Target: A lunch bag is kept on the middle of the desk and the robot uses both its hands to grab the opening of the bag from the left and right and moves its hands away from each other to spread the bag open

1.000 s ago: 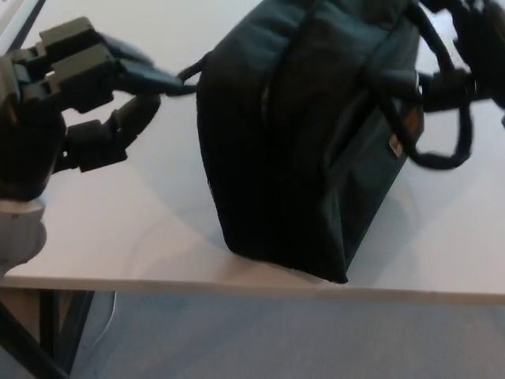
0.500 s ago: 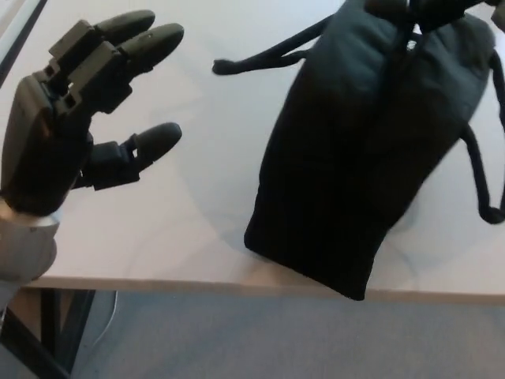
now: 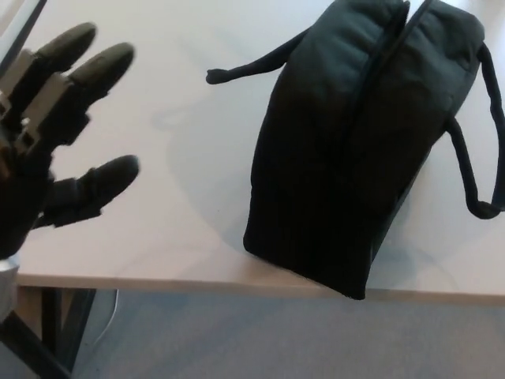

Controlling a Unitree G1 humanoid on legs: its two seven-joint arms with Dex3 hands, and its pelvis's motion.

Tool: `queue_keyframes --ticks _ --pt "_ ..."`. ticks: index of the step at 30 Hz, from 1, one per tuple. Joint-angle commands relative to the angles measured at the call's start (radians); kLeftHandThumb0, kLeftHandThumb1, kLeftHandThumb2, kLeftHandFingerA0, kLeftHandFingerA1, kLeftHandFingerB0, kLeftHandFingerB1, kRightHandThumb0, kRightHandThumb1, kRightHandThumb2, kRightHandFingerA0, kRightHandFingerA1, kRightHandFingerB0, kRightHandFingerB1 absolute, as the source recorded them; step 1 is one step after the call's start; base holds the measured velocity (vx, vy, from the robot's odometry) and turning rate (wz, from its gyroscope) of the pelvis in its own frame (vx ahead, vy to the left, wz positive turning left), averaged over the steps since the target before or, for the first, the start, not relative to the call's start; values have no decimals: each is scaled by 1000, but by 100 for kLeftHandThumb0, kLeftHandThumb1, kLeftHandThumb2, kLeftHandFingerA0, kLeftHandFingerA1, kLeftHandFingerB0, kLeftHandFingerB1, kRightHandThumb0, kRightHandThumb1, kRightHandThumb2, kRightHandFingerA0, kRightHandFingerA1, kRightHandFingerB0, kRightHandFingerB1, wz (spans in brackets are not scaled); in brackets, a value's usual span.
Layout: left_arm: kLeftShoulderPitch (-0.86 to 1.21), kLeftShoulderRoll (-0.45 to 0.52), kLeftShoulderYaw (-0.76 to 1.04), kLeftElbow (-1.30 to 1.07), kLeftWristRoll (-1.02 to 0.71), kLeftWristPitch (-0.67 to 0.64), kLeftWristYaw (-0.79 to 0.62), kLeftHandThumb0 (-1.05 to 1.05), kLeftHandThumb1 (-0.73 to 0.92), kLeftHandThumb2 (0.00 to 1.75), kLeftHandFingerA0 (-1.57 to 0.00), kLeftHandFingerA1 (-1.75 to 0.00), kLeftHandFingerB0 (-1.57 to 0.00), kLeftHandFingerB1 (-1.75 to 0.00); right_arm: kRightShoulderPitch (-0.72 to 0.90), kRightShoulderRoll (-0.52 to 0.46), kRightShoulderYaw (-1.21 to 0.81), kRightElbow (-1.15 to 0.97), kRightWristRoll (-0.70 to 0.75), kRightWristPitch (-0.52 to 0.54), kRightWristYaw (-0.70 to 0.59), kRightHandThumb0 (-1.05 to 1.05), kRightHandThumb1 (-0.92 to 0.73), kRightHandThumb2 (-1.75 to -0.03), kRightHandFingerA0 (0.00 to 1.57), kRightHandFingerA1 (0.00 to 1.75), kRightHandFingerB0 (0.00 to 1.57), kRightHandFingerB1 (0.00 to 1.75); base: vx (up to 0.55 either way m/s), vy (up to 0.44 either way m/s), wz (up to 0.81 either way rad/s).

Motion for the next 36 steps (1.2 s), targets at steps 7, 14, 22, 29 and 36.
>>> queue_keyframes --ticks 7,14,22,29,36 --pt "744 -30 364 -296 -416 -100 -30 -33 61 114 0 -51 0 -49 1052 -49 -1013 -836 598 31 296 -80 -65 -99 7 23 7 19 0 0 0" --pt "961 -103 164 -232 -502 -149 -39 -58 83 67 -21 -34 -20 -28 1610 362 -929 -1047 494 3 172 -88 -74 -107 8 22 8 11 0 0 0" --pt "1016 -165 -64 -281 -788 66 -162 -53 92 67 -22 -42 -19 -31 1898 481 -386 -835 326 -49 119 -73 -63 -103 2 36 2 30 0 0 0" --pt "1023 -190 -87 -285 -765 93 -179 -53 91 66 -27 -42 -22 -30 1712 470 -313 -719 256 -26 94 -79 -70 -103 0 27 10 23 0 0 0" --pt "993 -182 -83 -239 -713 77 -208 -53 90 65 -29 -43 -22 -31 1708 420 -273 -697 239 -46 120 -73 -65 -100 3 38 5 27 0 0 0"
